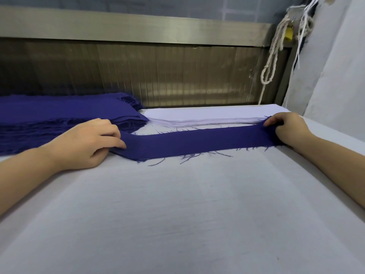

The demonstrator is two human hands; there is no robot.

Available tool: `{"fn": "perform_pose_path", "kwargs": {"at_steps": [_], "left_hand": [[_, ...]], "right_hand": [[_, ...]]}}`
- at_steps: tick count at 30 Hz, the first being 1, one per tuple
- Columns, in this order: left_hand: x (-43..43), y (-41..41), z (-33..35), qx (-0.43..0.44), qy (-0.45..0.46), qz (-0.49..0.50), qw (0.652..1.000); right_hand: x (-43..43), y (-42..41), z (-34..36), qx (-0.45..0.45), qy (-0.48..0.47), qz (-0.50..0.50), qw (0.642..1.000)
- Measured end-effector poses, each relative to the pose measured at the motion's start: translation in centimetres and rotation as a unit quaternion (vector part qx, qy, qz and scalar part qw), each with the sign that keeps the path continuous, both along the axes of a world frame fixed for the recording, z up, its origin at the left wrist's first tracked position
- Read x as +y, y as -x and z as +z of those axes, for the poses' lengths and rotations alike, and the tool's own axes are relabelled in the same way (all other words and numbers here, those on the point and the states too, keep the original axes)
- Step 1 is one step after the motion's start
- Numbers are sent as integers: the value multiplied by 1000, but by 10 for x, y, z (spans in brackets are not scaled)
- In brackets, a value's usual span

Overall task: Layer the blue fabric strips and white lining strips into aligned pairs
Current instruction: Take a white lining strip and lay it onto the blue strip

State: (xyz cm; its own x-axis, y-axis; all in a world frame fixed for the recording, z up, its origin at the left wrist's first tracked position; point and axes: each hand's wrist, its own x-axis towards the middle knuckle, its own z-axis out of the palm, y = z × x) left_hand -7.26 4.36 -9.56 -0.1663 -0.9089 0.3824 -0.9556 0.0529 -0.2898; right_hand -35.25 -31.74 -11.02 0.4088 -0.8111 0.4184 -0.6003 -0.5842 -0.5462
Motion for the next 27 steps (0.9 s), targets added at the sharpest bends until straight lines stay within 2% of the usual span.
{"fn": "perform_pose_path", "kwargs": {"at_steps": [16,21,27], "left_hand": [[0,1,-3,44,8,-3,999],[-4,-2,-9,129,35,77,988],[-10,-10,-15,117,16,178,977]], "right_hand": [[-1,-2,-1,37,-12,6,999],[-3,-4,-3,69,-21,12,997],[-2,-5,-4,154,-10,-42,987]]}}
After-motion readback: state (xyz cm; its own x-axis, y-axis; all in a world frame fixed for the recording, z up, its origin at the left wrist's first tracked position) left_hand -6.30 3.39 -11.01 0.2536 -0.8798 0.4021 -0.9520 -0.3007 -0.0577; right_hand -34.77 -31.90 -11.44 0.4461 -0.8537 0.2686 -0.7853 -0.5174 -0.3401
